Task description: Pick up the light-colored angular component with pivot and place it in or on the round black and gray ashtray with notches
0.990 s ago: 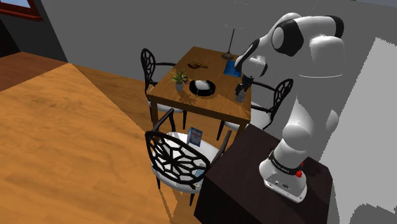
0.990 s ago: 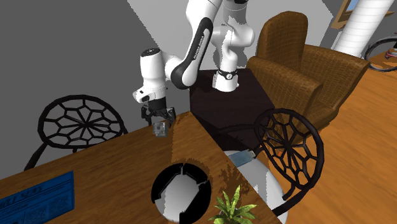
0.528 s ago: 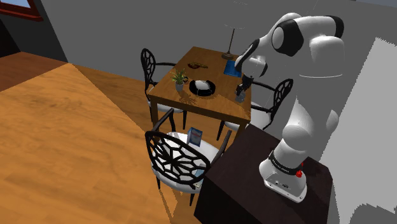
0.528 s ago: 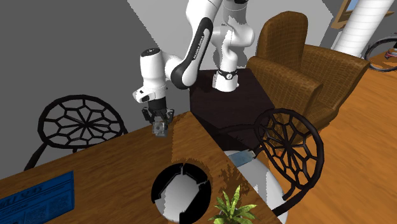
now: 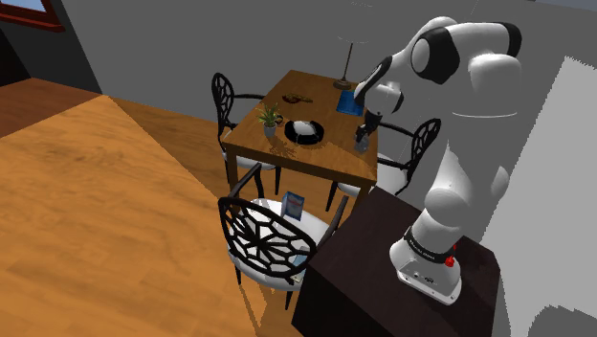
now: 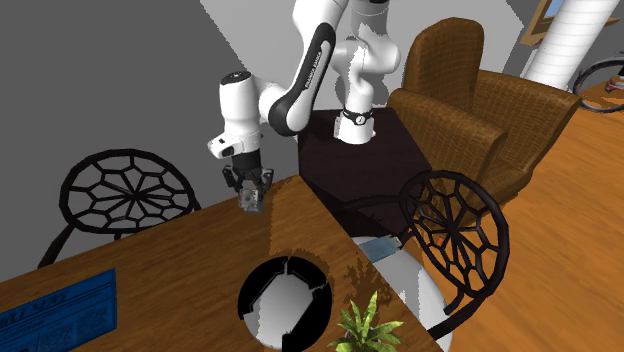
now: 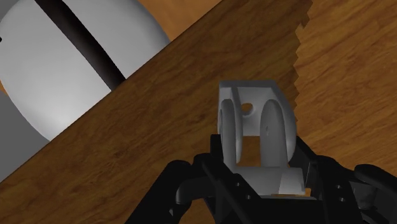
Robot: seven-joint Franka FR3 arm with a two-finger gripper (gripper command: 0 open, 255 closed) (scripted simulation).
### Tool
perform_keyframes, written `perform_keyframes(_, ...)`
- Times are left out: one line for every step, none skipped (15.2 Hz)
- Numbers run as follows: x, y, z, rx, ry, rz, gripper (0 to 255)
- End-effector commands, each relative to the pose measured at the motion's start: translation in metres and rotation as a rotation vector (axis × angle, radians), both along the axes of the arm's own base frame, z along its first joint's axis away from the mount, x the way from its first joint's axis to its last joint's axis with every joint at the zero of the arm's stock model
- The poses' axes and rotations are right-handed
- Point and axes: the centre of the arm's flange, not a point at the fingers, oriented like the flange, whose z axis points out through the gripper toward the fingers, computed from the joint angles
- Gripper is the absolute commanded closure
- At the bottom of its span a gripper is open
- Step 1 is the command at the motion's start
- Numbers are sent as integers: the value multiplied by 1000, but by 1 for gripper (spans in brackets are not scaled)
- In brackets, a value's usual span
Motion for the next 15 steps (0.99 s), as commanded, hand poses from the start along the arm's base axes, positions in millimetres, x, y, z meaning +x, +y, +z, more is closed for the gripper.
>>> perform_keyframes(0,0,11,0,0,0,255)
perform_keyframes(0,0,16,0,0,0,255)
perform_keyframes(0,0,21,0,0,0,255)
perform_keyframes(0,0,26,0,0,0,255)
perform_keyframes(0,0,32,0,0,0,255)
perform_keyframes(0,0,37,0,0,0,255)
perform_keyframes(0,0,42,0,0,0,255)
perform_keyframes(0,0,47,0,0,0,255)
perform_keyframes(0,0,53,0,0,0,255)
perform_keyframes(0,0,58,0,0,0,255)
perform_keyframes(0,0,63,0,0,0,255)
perform_keyframes(0,0,69,0,0,0,255)
perform_keyframes(0,0,74,0,0,0,255)
perform_keyframes(0,0,79,0,0,0,255)
perform_keyframes(0,0,84,0,0,0,255)
